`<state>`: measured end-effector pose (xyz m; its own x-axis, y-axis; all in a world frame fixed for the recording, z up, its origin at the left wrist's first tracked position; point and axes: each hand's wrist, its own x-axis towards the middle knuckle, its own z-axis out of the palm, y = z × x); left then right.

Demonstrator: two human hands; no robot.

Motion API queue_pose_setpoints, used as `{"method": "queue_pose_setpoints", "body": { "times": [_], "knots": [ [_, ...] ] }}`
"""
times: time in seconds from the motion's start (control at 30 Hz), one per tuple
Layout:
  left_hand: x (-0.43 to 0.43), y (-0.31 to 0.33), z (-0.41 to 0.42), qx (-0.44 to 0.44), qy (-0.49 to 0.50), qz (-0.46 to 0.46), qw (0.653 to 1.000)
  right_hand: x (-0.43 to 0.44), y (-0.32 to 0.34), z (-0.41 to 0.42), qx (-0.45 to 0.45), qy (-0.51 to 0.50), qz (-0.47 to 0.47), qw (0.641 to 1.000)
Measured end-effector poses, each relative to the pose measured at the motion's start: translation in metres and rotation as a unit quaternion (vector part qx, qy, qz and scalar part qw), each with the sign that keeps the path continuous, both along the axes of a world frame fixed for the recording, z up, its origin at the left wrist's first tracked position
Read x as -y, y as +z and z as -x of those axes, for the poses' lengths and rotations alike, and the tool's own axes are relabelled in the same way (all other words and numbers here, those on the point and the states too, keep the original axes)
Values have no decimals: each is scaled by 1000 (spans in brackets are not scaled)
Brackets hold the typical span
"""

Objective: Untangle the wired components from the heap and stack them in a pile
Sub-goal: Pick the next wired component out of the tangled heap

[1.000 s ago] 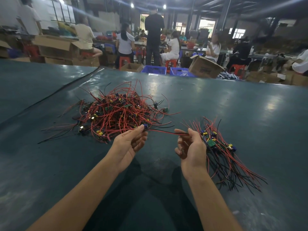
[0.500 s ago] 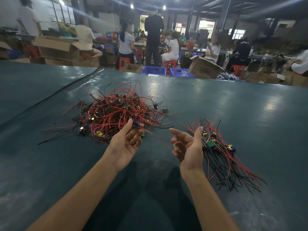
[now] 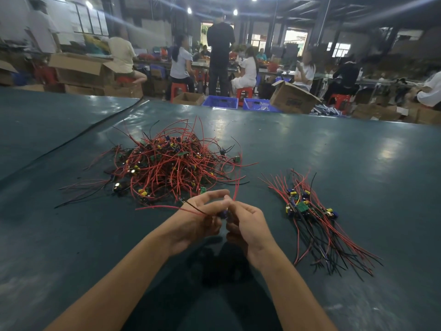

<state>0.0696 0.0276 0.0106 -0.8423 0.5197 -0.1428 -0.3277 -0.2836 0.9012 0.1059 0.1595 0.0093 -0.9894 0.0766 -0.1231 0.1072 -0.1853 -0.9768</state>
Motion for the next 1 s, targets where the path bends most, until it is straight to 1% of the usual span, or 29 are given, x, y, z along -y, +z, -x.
{"method": "queue_pose_setpoints", "body": {
  "times": [0.07, 0.13, 0.23, 0.33, 0.4, 0.5, 0.57, 0.6, 0.67, 0.73, 0.83, 0.93, 1.0],
  "knots": [
    [-2, 0, 1, 50, 36, -33, 998, -1, 2, 1, -2, -28, 12, 1000],
    [-4, -1, 2, 58, 56, -23, 997, -2, 3, 1, -19, -59, 25, 998],
    [-5, -6, -2, 12, 42, 46, 998, -2, 4, 1, -50, -87, 42, 994],
    [-5, -4, -8, -64, -5, 96, 993, -1, 4, 0, -73, -85, 23, 993],
    [-9, -2, -10, -82, 29, 108, 990, 2, 5, -1, -95, -69, 7, 993],
    [-11, -2, -8, -59, 112, 107, 986, 5, 3, -1, -104, -59, -17, 993],
    [-12, -3, -8, -94, 135, 89, 982, 6, 2, -1, -92, -67, -18, 993],
    [-13, -3, -8, -122, 147, 85, 978, 5, 2, 0, -77, -82, -10, 994],
    [-11, -1, -7, -160, 175, 88, 967, -4, 3, 5, -46, -132, 37, 989],
    [-9, 0, -5, -171, 195, 91, 962, -18, 5, 10, -26, -177, 101, 979],
    [-7, 1, -5, -189, 188, 93, 959, -37, 6, 14, -22, -203, 165, 965],
    [-8, 2, -7, -195, 182, 95, 959, -41, 6, 17, -39, -215, 192, 957],
    [-7, 3, -7, -191, 181, 99, 960, -38, 6, 16, -58, -226, 180, 956]
  ]
}}
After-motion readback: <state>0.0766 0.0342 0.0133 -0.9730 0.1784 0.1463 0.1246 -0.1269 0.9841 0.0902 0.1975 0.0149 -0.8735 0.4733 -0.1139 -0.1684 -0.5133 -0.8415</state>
